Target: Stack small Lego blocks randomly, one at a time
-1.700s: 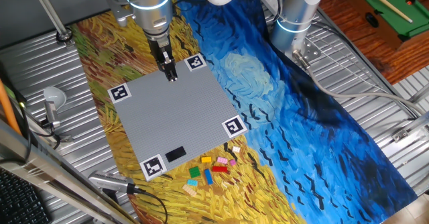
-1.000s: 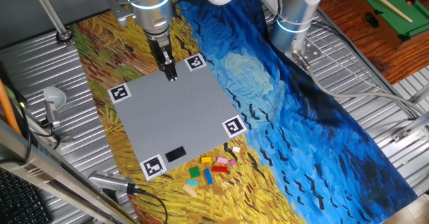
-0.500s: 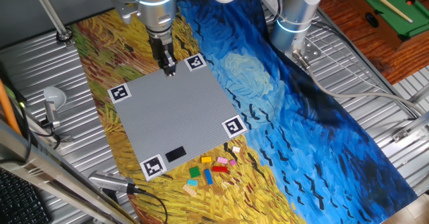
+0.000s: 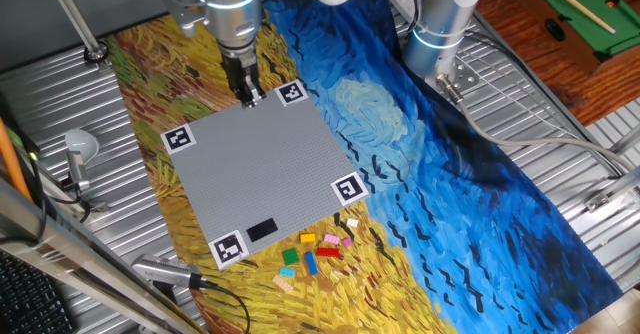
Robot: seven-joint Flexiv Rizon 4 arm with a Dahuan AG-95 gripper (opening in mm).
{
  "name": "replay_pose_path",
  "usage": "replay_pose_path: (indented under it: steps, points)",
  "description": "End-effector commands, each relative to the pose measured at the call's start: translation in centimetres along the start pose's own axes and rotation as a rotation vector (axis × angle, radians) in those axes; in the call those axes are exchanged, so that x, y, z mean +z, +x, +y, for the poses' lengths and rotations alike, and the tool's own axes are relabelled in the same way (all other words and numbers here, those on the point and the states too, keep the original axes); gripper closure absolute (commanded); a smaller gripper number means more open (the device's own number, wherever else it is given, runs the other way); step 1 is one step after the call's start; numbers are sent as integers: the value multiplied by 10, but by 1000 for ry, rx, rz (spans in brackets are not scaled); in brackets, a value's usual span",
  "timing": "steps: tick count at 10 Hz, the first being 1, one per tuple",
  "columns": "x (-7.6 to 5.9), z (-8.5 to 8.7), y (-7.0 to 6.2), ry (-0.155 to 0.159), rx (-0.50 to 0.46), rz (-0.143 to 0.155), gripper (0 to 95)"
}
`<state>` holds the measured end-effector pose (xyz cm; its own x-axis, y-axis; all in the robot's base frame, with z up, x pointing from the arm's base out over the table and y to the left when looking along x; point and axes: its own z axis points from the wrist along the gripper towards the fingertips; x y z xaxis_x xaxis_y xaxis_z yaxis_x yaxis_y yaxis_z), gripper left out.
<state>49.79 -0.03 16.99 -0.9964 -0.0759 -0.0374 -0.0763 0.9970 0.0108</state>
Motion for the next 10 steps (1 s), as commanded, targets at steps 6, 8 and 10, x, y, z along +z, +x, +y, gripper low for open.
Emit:
replay_pose_path:
  steps: [6, 8, 10]
  points:
    - [6, -47, -13, -28, -173, -10, 950]
    - [12, -50, -18, -25, -190, 1, 950]
    - [24, -25, -27, 19, -174, 3, 950]
